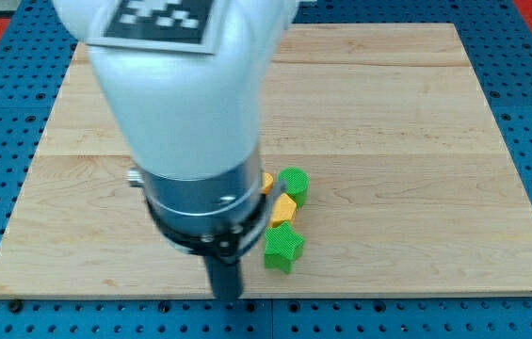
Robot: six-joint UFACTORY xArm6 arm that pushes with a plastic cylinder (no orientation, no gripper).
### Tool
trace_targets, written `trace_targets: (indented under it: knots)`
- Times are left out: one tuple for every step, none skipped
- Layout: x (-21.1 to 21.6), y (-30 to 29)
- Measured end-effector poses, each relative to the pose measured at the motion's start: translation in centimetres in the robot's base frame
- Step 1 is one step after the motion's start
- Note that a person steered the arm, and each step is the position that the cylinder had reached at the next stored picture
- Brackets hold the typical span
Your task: Push the green circle into the yellow heart
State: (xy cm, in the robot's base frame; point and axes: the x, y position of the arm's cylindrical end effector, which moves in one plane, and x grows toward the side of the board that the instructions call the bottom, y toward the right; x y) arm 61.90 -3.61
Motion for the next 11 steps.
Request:
trace_targets:
  knots:
    - [-2.0,10.5]
    - [-6.7,13.4]
    - [-8.7,10.0]
    - [-8.7,10.4]
    - [-10.1,9.5]
    - [-11.7,8.2]
    - [-12.0,6.4]
    - [-15.0,7.0]
    - [-19.0,2.9]
    - [-16.3,-5.8]
    - [-14.4,-10.2]
